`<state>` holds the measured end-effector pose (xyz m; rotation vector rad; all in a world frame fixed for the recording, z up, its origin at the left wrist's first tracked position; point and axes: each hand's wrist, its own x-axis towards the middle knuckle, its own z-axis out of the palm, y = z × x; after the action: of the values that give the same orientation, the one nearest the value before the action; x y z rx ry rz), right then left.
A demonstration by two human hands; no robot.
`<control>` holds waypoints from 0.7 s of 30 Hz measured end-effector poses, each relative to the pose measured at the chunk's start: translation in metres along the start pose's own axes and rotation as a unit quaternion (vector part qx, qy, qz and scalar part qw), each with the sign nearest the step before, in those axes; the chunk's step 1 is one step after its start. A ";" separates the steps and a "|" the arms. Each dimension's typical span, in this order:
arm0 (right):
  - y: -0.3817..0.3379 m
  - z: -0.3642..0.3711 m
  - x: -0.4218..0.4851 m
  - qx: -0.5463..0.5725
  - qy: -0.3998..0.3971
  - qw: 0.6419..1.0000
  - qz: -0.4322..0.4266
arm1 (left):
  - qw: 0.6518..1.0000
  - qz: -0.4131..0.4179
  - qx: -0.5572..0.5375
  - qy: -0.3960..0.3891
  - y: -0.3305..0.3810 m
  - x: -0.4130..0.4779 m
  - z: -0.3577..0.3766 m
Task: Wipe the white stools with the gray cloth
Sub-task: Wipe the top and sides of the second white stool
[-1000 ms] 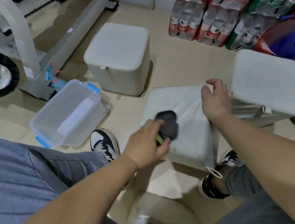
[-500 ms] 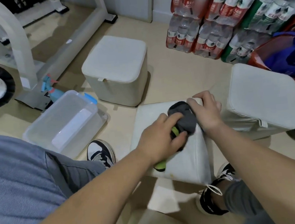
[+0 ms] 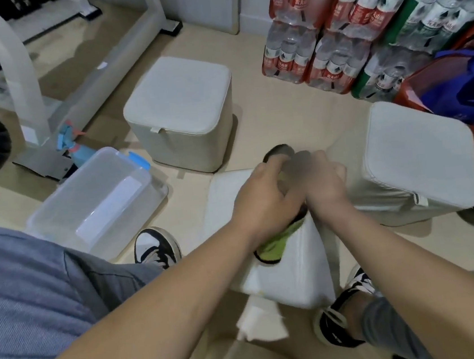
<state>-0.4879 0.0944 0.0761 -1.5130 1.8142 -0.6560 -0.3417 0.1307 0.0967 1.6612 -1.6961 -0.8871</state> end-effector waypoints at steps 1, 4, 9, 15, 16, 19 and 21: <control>-0.002 0.000 -0.001 0.012 -0.007 1.000 -0.002 | 1.000 0.001 0.023 0.014 -0.011 -0.001 -0.004; -0.010 -0.003 -0.002 0.009 -0.022 0.999 -0.024 | 0.992 -0.068 0.091 0.054 -0.054 -0.003 -0.022; -0.022 0.001 -0.010 -0.044 -0.034 0.997 -0.051 | 0.966 -0.220 0.068 0.115 -0.080 0.002 -0.040; -0.017 -0.001 -0.014 -0.074 -0.044 0.994 -0.070 | 0.995 0.077 0.047 0.031 -0.016 -0.021 -0.019; -0.016 -0.002 -0.014 -0.071 -0.042 0.993 -0.087 | 0.994 0.077 0.070 0.039 -0.028 -0.019 -0.023; -0.018 -0.001 -0.018 -0.098 -0.035 0.988 -0.115 | 0.988 -0.044 0.125 0.077 -0.067 -0.019 -0.037; -0.019 -0.002 -0.017 -0.124 -0.012 0.988 -0.094 | 0.969 -0.178 0.144 0.093 -0.093 -0.014 -0.052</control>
<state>-0.4761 0.1069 0.0945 -1.8652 1.8007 -0.5099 -0.2436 0.1422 0.0540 2.2205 -1.4754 -0.6335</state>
